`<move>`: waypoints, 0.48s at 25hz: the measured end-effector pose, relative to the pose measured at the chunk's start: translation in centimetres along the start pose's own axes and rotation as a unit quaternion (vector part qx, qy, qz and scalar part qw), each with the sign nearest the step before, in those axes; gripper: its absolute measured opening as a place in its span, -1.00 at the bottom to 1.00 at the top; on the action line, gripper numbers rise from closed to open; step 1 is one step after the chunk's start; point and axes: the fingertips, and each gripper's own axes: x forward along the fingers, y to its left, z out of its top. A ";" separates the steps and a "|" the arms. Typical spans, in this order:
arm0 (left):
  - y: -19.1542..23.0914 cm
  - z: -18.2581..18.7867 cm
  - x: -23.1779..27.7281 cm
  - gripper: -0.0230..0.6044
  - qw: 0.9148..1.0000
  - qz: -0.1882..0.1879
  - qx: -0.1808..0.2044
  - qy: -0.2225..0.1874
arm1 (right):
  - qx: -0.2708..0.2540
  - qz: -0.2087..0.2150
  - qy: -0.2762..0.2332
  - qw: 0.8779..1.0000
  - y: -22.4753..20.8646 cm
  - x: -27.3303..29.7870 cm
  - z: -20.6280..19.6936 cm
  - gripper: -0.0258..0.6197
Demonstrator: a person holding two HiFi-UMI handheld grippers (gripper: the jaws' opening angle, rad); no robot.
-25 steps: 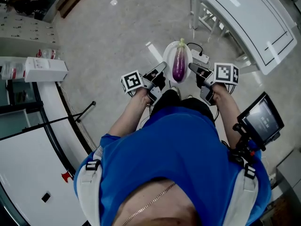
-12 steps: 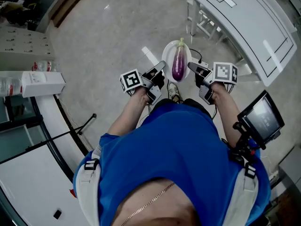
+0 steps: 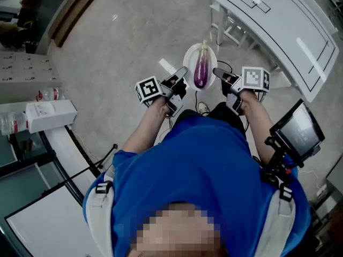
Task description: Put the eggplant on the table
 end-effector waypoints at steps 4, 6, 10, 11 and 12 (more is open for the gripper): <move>0.2 0.1 -0.3 -0.85 1.000 -0.001 0.000 -0.006 | -0.008 -0.002 0.008 1.000 0.3 0.2 0.0 -0.89; 0.2 0.2 -0.2 -0.85 1.000 -0.002 -0.001 -0.003 | -0.007 -0.004 0.006 1.000 0.3 0.2 0.1 -0.89; 0.3 0.2 0.1 -0.85 1.000 0.002 -0.001 0.009 | 0.002 -0.004 -0.002 1.000 0.2 0.1 0.0 -0.89; 0.3 0.2 0.3 -0.85 1.000 0.002 -0.002 0.014 | 0.006 -0.004 -0.005 1.000 0.0 0.0 0.0 -0.89; 0.3 0.1 0.5 -0.85 1.000 0.000 -0.003 0.017 | 0.009 -0.005 -0.008 1.000 -0.1 -0.1 0.1 -0.89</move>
